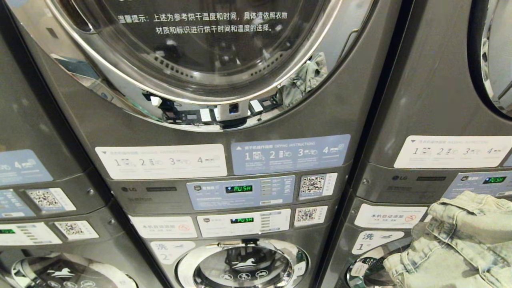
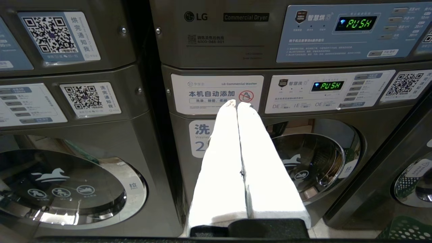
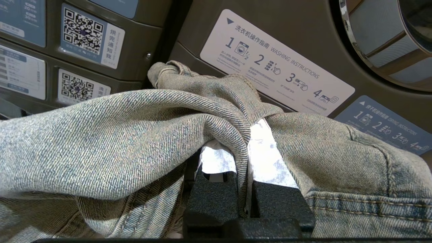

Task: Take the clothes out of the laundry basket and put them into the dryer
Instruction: Open the dryer

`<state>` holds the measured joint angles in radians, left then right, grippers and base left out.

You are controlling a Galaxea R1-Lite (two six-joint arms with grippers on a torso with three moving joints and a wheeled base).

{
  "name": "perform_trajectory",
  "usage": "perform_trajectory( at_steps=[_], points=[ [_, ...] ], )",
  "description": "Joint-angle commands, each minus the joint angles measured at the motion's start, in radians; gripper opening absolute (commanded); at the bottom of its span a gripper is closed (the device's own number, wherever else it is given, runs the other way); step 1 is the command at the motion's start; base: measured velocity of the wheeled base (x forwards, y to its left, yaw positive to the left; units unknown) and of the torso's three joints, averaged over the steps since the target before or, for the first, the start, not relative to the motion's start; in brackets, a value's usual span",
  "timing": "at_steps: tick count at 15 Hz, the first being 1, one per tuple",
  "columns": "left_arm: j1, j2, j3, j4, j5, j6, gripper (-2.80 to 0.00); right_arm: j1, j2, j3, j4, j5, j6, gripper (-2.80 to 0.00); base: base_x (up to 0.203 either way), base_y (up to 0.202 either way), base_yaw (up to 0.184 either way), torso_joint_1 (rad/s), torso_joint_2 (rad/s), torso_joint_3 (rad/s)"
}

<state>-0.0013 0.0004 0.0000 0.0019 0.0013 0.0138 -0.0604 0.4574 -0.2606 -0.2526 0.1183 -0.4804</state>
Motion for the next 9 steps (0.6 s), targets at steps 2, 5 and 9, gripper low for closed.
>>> perform_trajectory(
  at_steps=[2,5,9],
  points=[
    [0.001,0.0,0.0,0.0,0.0,0.0,-2.8,0.001,0.001,0.001,-0.002,0.0,-0.003,-2.8,0.0,0.0,0.0,0.057,-0.12,-0.058],
    [0.001,0.0,0.0,0.0,0.0,0.0,-2.8,0.002,0.001,0.006,-0.002,0.001,-0.003,-2.8,0.0,0.0,0.0,0.062,-0.12,-0.057],
    [0.0,0.0,0.0,0.0,0.0,0.0,-2.8,0.002,0.001,0.006,-0.004,0.001,-0.004,-2.8,0.0,0.0,0.0,0.057,-0.1,-0.052]
  ],
)
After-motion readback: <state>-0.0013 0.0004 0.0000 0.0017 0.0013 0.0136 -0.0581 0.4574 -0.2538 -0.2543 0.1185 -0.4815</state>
